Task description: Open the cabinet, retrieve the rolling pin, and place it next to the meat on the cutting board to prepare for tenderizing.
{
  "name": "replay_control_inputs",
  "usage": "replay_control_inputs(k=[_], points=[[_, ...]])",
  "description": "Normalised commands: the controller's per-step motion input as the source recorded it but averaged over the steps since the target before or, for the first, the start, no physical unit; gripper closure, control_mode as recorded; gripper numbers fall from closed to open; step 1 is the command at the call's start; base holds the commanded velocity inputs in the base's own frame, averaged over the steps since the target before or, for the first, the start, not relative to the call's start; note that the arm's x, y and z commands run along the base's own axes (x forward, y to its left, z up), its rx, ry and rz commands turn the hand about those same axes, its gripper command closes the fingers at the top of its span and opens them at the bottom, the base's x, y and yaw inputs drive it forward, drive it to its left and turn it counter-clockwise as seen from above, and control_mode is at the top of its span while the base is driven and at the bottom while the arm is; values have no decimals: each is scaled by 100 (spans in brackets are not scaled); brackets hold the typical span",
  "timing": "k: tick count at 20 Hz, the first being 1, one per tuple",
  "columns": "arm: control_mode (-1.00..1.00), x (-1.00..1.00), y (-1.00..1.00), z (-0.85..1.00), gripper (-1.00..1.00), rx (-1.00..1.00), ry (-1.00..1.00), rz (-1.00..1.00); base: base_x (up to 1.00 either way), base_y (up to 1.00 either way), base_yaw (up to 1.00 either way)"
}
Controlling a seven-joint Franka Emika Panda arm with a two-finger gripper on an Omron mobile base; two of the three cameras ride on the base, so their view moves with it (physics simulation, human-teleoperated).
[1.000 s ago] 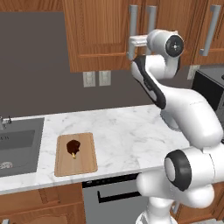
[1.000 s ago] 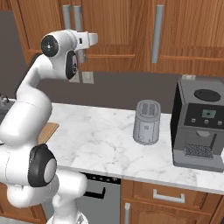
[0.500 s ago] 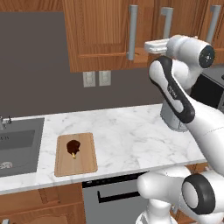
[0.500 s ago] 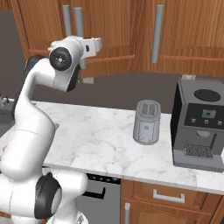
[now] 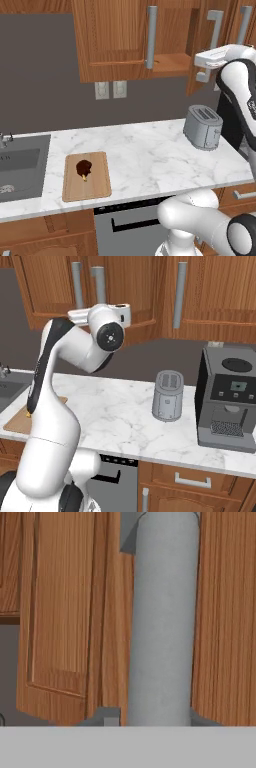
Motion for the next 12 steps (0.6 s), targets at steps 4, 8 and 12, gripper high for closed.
replay_control_inputs(k=[4,8,12], points=[[-100,-6,-4,-12,-100,1,4,3,0,0,0],[-100,-1,0,-5,-100,0,0,0,0,0,0],[-100,-17,0,-3,-100,0,-2,0,0,0,0]])
